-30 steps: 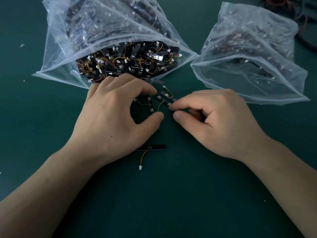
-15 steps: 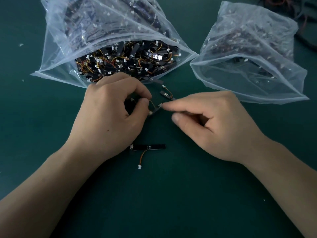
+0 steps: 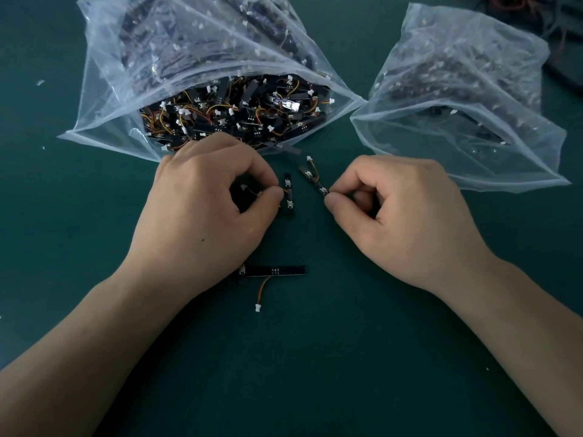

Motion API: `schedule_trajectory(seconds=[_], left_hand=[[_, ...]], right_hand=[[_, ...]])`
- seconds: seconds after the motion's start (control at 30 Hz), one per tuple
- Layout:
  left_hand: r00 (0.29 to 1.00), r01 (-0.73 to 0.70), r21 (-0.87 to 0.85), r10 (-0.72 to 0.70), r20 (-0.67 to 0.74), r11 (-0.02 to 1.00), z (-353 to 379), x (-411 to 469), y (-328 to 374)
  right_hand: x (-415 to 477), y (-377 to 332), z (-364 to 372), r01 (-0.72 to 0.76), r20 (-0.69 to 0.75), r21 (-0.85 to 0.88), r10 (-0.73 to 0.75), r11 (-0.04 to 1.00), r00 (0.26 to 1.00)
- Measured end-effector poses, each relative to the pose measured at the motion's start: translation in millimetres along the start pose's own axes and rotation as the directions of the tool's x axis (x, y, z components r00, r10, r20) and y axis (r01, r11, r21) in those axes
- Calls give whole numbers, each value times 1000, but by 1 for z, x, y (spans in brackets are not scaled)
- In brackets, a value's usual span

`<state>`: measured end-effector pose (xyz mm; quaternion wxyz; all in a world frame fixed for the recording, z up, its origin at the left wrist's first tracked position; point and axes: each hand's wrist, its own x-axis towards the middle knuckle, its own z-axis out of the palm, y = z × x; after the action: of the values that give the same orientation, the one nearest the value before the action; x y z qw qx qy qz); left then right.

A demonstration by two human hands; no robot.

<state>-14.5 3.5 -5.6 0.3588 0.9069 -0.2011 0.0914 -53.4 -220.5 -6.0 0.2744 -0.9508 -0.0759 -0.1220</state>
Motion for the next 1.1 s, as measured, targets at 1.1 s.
schedule_trajectory(seconds=[1.1], left_hand=[[996, 11, 99, -20, 90, 995, -1, 2, 3]], right_hand=[[-1, 0, 1, 44, 56, 25, -45, 999, 997]])
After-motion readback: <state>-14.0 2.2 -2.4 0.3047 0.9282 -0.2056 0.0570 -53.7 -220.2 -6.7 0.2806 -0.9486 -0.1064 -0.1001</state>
